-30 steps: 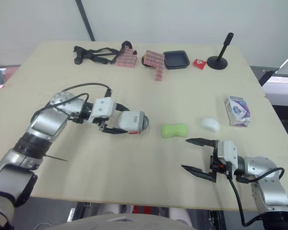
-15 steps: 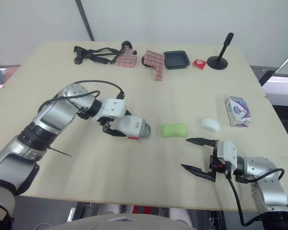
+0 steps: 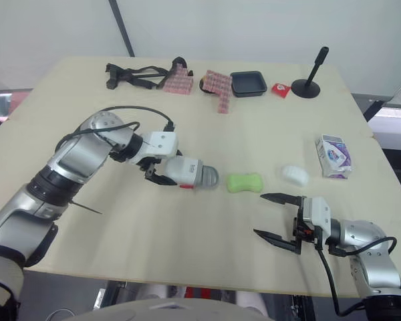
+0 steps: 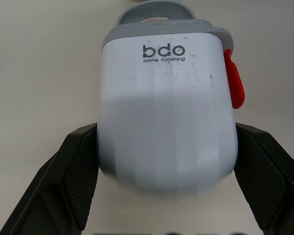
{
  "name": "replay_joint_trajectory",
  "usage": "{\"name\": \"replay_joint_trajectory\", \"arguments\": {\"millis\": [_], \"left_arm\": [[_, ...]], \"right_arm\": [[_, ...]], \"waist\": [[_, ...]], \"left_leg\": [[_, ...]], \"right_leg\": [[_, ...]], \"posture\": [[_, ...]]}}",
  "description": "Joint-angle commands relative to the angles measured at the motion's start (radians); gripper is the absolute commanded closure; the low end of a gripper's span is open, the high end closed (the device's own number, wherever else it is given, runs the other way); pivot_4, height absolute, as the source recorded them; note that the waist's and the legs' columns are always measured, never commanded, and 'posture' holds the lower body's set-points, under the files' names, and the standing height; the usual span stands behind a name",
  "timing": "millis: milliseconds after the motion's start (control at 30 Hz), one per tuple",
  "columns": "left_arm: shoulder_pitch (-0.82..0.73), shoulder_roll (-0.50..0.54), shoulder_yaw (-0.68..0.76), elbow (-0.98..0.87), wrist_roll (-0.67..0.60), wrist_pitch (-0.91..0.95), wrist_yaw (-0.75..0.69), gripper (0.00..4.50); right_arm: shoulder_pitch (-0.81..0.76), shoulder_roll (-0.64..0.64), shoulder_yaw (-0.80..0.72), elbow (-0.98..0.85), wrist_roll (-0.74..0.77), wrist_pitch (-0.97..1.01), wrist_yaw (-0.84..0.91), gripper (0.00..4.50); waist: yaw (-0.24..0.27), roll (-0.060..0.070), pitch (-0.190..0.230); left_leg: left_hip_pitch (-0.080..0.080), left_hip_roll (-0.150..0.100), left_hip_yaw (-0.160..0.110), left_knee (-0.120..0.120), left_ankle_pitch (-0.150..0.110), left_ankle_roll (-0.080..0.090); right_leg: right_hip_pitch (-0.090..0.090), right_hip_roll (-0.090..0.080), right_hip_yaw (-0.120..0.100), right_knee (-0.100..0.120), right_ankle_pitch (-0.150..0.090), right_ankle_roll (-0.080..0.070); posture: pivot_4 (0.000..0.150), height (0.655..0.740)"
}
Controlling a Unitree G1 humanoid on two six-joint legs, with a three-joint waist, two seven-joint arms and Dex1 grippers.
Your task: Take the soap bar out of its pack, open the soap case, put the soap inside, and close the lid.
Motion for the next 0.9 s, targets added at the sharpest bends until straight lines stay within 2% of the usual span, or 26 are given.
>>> {"name": "replay_joint_trajectory", "arguments": {"millis": [33,500,767,900], "left_arm": [[-0.012,0.013,-0.008,-0.031,0.009,-0.015,-0.009,1.04],[0.054,0.148,0.021,0.070,0.031,-0.190,-0.025,1.04],[0.144,0.133,0.104,0.072,-0.054,-0.262,-0.003,1.04],[0.172,0.128,0.113,0.092,-0.049,-0.296,0.022,1.04]], "right_arm": [[-0.005,-0.005,-0.003,0.000,0.002,-0.019,0.007,0.03],[-0.024,-0.011,0.004,0.026,-0.001,-0.031,0.010,0.03],[-0.034,-0.016,0.004,0.041,-0.004,-0.038,0.017,0.03],[-0.036,-0.023,0.000,0.038,-0.001,-0.034,0.022,0.03]], "waist": [[0.000,0.000,0.000],[-0.001,0.000,0.000],[0.000,0.000,0.000],[0.000,0.000,0.000]], "left_leg": [[0.000,0.000,0.000,0.000,0.000,0.000],[0.000,0.000,-0.001,0.000,0.000,0.000],[-0.001,0.000,-0.002,0.000,0.000,0.000],[-0.001,0.000,-0.002,0.000,0.000,0.000]], "right_leg": [[0.000,0.000,0.000,0.000,0.000,0.000],[0.000,0.000,-0.001,0.000,0.000,0.000],[0.000,0.000,-0.003,-0.001,0.000,0.000],[0.000,-0.001,-0.004,-0.001,0.000,0.000]], "posture": [[0.150,0.7400],[0.150,0.7400],[0.150,0.7400],[0.150,0.7400]]}}
